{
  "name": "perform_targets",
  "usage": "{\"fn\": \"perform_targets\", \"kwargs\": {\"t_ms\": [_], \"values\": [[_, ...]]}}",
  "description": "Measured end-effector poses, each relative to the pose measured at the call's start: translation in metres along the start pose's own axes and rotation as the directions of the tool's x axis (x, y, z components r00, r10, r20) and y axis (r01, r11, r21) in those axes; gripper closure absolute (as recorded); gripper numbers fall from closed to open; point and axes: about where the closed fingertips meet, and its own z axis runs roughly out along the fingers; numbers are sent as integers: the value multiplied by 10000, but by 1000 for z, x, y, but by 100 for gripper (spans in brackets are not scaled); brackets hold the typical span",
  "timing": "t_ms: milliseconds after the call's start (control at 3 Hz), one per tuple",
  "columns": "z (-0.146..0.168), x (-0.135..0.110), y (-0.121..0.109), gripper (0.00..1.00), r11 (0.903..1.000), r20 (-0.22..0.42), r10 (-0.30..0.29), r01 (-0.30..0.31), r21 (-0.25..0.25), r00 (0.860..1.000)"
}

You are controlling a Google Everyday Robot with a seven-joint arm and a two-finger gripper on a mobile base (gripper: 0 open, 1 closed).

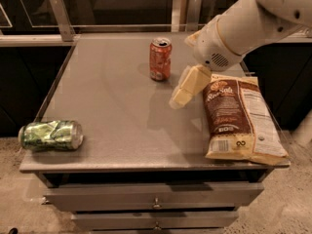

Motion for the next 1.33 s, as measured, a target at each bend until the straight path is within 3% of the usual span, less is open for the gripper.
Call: {"fn": "perform_targets", "kwargs": {"t_ms": [667,1333], "values": [[61,-32,-63,0,9981,708,214,-254,569,9973],[118,-54,-122,0,9968,1126,314,-394,698,9931]]}}
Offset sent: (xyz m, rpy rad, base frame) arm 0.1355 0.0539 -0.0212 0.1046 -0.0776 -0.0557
